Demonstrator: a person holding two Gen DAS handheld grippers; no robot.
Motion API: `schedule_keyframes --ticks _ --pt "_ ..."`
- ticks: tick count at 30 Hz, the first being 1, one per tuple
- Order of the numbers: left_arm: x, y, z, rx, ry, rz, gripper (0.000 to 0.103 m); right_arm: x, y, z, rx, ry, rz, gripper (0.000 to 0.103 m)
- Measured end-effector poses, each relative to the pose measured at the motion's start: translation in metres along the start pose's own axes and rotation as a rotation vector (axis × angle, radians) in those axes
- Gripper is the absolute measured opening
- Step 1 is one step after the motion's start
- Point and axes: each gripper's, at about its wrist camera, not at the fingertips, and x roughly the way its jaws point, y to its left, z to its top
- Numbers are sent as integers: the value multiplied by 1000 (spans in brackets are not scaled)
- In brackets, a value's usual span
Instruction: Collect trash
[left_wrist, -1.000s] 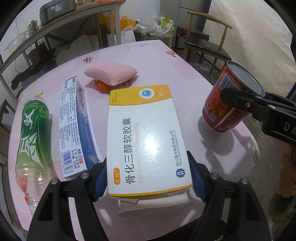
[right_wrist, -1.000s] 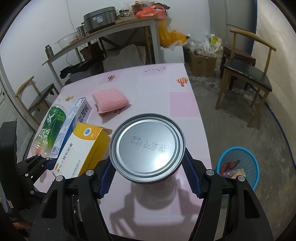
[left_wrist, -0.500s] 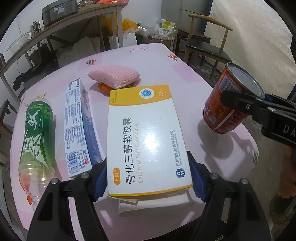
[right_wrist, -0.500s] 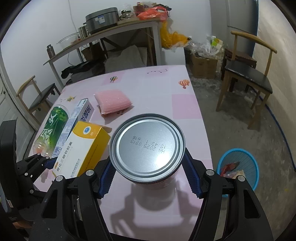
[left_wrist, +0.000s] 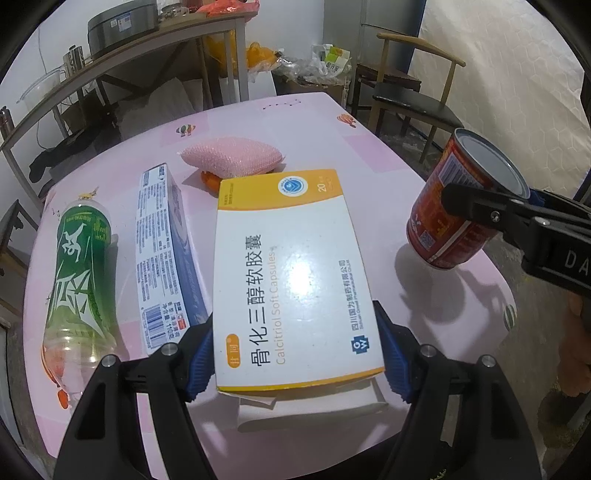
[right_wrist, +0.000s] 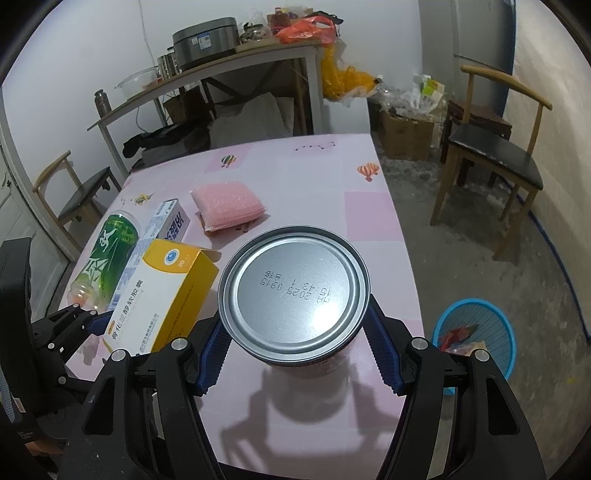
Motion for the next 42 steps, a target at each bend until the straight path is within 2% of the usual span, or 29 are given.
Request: schedule_keyframes --ticks 4,8,13,19,23,27,30,32,34,36,39,42 --pt "-6 -4 11 17 -30 -17 73 -11 -10 2 22 -32 -27 64" --pt "-13 -16 28 52 -70 -58 73 -32 -42 5 88 -82 -99 64" --pt "-14 -45 64 88 -74 -234 73 -60 -97 0 223 -128 -198 64" --pt "10 -105 114 164 3 -420 73 -85 -191 -26 508 -137 -260 64" --pt "51 -165 144 191 131 -538 73 -76 -240 -49 655 -98 -226 64" --pt "101 -211 158 187 250 -561 73 -45 -281 -68 775 -38 -162 64" --pt "130 -245 168 203 286 -576 73 -20 -313 -78 855 8 -146 64" --pt "142 -262 176 187 289 -602 74 -2 -337 -81 910 18 -122 65" --pt "154 -273 186 150 278 -610 87 17 -362 -87 964 24 -101 73" --pt "160 -278 188 121 269 -585 87 31 -378 -93 987 27 -94 78" --pt "160 -270 191 68 273 -598 87 40 -388 -108 998 55 -154 79" --pt "144 -255 188 66 229 -591 87 41 -390 -119 1008 61 -173 79"
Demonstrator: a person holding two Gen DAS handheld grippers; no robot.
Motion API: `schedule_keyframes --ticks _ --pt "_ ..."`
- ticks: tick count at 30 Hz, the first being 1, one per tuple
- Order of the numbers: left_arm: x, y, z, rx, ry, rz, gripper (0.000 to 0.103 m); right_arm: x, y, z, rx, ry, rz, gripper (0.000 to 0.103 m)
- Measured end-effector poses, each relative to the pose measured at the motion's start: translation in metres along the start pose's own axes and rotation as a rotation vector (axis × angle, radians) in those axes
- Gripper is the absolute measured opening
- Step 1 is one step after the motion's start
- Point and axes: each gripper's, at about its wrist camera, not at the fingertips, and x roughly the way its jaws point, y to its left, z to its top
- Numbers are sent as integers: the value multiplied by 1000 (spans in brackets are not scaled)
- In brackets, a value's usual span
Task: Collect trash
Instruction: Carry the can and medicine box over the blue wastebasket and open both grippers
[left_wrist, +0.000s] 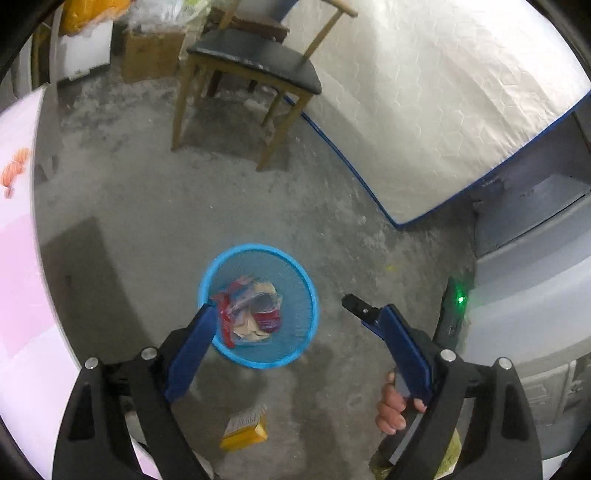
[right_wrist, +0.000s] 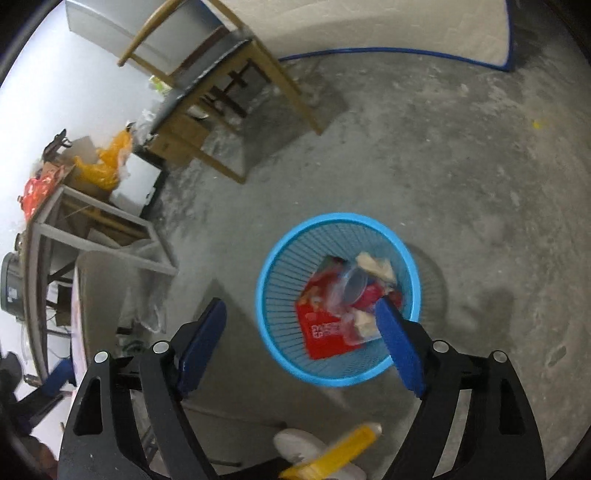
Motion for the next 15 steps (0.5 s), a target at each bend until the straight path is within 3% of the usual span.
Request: schedule_keyframes --ticks 5,10,13,15 --pt "-39 6 -8 13 -54 15 87 -16 -17 -15 -5 -30 -12 79" --pt "-95 6 -41 62 -104 44 87 -38 -43 -51 -18 -44 13 79" --pt "-123 10 -67 93 -128 70 88 -26 -66 -91 -11 27 31 79" --pt "-143 19 -90 98 -138 101 88 2 -82 -128 -5 136 21 79"
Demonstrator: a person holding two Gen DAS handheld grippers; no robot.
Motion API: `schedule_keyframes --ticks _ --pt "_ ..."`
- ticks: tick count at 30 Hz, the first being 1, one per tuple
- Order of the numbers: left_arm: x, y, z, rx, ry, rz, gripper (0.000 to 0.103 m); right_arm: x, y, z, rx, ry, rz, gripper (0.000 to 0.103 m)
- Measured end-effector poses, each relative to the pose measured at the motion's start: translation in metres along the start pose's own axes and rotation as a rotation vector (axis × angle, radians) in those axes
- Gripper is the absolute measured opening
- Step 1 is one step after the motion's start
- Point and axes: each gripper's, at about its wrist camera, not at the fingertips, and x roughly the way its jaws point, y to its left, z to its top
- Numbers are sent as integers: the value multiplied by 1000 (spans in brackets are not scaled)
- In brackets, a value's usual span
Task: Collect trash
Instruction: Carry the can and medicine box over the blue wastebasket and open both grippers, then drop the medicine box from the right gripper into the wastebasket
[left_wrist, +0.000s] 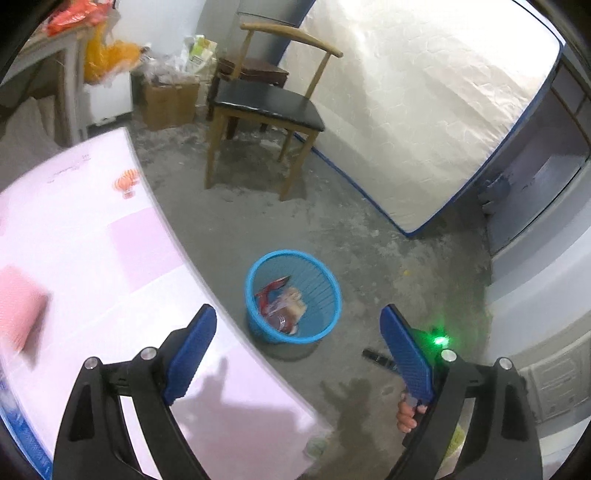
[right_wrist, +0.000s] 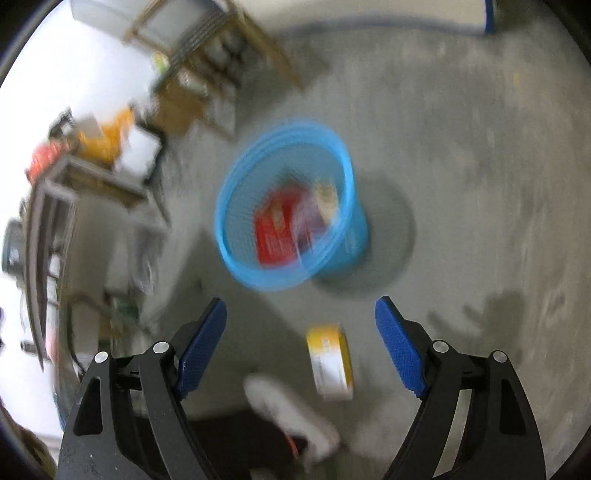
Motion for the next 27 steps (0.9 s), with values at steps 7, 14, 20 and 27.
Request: schedule_keyframes --ticks 7,14,20,27 --pt "-54 32 -58 -37 -20 105 89 140 -11 -79 8 289 -73 79" --pt "-96 64 -86 -84 -76 254 92 276 15 -117 -182 413 -328 79" --pt "-108 88 -95 -133 -61 327 92 321 12 -128 -191 429 -468 79" --pt "-107 101 -102 -178 -36 338 92 339 24 -133 -230 429 -494 75"
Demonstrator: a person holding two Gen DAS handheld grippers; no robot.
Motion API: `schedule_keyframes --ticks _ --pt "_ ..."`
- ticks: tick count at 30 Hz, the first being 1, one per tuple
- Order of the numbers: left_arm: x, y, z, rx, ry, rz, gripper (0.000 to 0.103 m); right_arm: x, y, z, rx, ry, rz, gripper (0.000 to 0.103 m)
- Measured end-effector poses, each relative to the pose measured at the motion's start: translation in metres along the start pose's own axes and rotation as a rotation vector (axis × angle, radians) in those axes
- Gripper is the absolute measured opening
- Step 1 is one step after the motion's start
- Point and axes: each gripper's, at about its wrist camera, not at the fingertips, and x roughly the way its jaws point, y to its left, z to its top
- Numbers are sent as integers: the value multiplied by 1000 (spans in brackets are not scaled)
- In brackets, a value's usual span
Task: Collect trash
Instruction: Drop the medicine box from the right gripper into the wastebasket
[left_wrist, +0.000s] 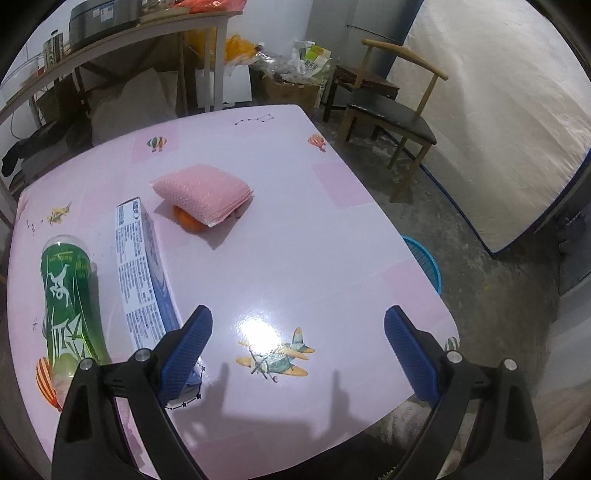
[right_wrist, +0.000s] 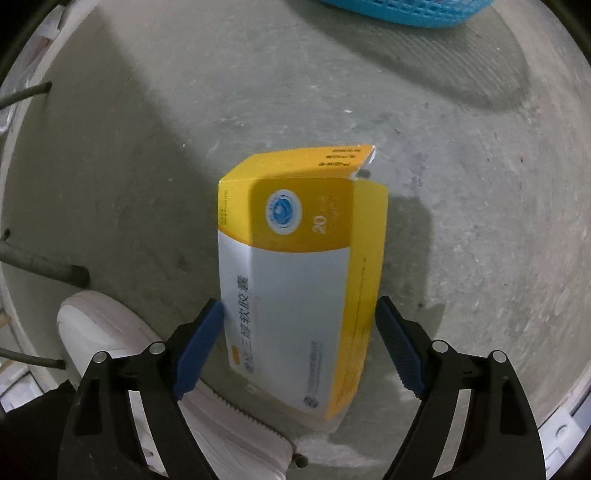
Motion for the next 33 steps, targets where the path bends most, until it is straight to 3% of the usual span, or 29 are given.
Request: schedule_keyframes --ticks 2,4,6,14,22,28,33 --pt "-1 -2 0 -3 -2 -1 92 3 2 2 5 14 -3 68" --pt "-1 -2 0 -3 -3 -1 92 9 5 3 -3 30 -14 46" --pt "-1 -4 0 2 -6 -2 92 14 2 3 5 47 -16 32" --pt "-6 -14 -1 25 -21 -15 92 7 -25 2 32 19 20 30" --pt "-5 -23 -4 46 -47 -48 92 -40 -74 -32 48 -67 149 30" --pt "2 -19 -7 44 -62 -71 92 -113 -110 -75 51 -166 245 29" --pt "7 -9 -7 6 -66 -91 92 -201 -120 -94 45 -339 304 29"
